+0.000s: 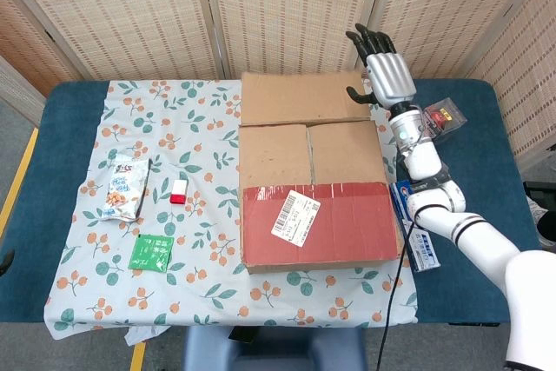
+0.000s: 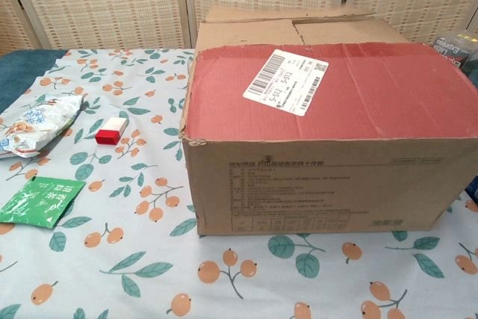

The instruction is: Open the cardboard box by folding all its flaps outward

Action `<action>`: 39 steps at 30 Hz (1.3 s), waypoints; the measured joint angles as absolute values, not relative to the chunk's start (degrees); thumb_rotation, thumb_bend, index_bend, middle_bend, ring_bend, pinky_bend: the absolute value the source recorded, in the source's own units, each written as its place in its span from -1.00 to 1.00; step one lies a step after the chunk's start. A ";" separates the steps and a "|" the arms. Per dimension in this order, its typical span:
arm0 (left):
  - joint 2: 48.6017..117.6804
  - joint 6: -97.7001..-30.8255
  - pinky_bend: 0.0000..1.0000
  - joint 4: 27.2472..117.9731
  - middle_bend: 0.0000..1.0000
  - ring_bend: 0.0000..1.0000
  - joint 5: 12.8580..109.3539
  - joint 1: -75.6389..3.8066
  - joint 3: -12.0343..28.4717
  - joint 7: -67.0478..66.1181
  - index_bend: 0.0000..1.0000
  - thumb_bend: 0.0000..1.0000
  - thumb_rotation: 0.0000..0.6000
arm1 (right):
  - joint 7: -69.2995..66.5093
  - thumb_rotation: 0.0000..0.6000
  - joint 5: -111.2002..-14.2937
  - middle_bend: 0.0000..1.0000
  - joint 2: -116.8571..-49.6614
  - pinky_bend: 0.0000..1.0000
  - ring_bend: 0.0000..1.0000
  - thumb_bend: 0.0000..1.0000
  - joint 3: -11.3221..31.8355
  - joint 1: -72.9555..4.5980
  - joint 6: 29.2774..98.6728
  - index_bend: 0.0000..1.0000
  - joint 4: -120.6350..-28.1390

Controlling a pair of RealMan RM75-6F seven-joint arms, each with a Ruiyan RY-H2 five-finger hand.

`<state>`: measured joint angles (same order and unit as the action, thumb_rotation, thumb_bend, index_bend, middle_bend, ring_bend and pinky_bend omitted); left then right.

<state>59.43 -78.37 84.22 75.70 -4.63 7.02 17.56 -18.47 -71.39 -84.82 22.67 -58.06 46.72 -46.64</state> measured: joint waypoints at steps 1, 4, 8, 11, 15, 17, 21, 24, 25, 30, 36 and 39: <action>59.44 -78.37 -1.00 84.23 -1.00 -1.00 75.66 -4.60 7.01 17.41 -0.87 -0.21 1.00 | -19.69 1.00 -71.96 -1.00 -83.79 -1.00 -1.00 -0.29 22.29 -57.26 47.55 -1.00 -48.31; 59.58 -78.24 -1.00 84.27 -1.00 -1.00 75.13 -4.57 7.04 16.78 -0.87 -0.21 1.00 | -22.74 1.00 -73.68 -1.00 -79.04 -1.00 -1.00 -0.29 20.83 -54.43 48.44 -1.00 -55.78; 59.75 -77.69 -1.00 84.43 -1.00 -1.00 74.89 -4.79 7.03 16.03 -0.87 -0.21 1.00 | -29.73 1.00 -76.55 -1.00 -69.38 -1.00 -1.00 -0.29 18.15 -50.60 47.39 -1.00 -68.76; 59.84 -77.49 -1.00 84.43 -1.00 -1.00 76.28 -5.17 6.72 16.34 -0.86 -0.21 1.00 | -38.28 1.00 -79.07 -1.00 -63.66 -1.00 -1.00 -0.29 16.40 -48.80 46.35 -0.97 -74.79; 60.27 -76.48 -1.00 83.84 -1.00 -1.00 76.22 -5.85 6.68 15.89 -0.86 -0.21 1.00 | -52.14 1.00 -84.12 -1.00 -60.90 -1.00 -0.98 -0.29 13.56 -47.36 45.74 -0.94 -76.35; 60.50 -75.79 -1.00 83.52 -1.00 -1.00 75.29 -6.13 6.84 15.43 -0.86 -0.20 1.00 | -60.10 1.00 -88.15 -1.00 -59.72 -1.00 -0.97 -0.29 11.26 -47.17 45.54 -0.94 -76.21; 61.38 -74.90 -1.00 82.37 -1.00 -1.00 74.31 -6.81 7.28 14.58 -0.84 -0.20 1.00 | -75.43 1.00 -95.99 -1.00 -58.47 -0.99 -0.93 -0.29 6.11 -47.92 46.03 -0.93 -74.34; 61.99 -74.61 -1.00 81.52 -0.99 -1.00 74.06 -7.13 7.44 14.30 -0.83 -0.20 1.00 | -88.17 1.00 -101.28 -1.00 -58.52 -0.97 -0.93 -0.29 1.97 -49.00 48.09 -0.93 -71.29; 62.08 -74.47 -1.00 81.37 -0.99 -1.00 73.89 -7.19 7.48 14.25 -0.83 -0.20 1.00 | -92.14 1.00 -102.80 -1.00 -58.66 -0.97 -0.93 -0.29 0.71 -49.35 49.12 -0.93 -70.08; 62.34 -74.10 -1.00 80.90 -0.99 -1.00 73.30 -7.28 7.65 14.26 -0.83 -0.20 1.00 | -113.65 1.00 -110.31 -1.00 -60.32 -0.93 -0.91 -0.29 -6.43 -51.25 58.12 -0.92 -60.41; 62.39 -74.43 -1.00 81.02 -0.99 -1.00 73.20 -7.09 7.65 13.95 -0.84 -0.20 1.00 | -129.42 1.00 -115.71 -1.00 -63.42 -0.79 -0.90 -0.29 -14.73 -52.83 70.10 -0.90 -48.71; 62.37 -74.47 -1.00 81.19 -0.99 -1.00 73.24 -7.08 7.62 13.71 -0.84 -0.20 1.00 | -132.74 1.00 -116.78 -1.00 -65.11 -0.78 -0.90 -0.29 -17.44 -53.27 72.99 -0.89 -46.03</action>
<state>62.37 -74.47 81.19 73.24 -7.08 7.62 13.71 -132.74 -116.78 -65.11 -17.44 -53.27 72.99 -46.03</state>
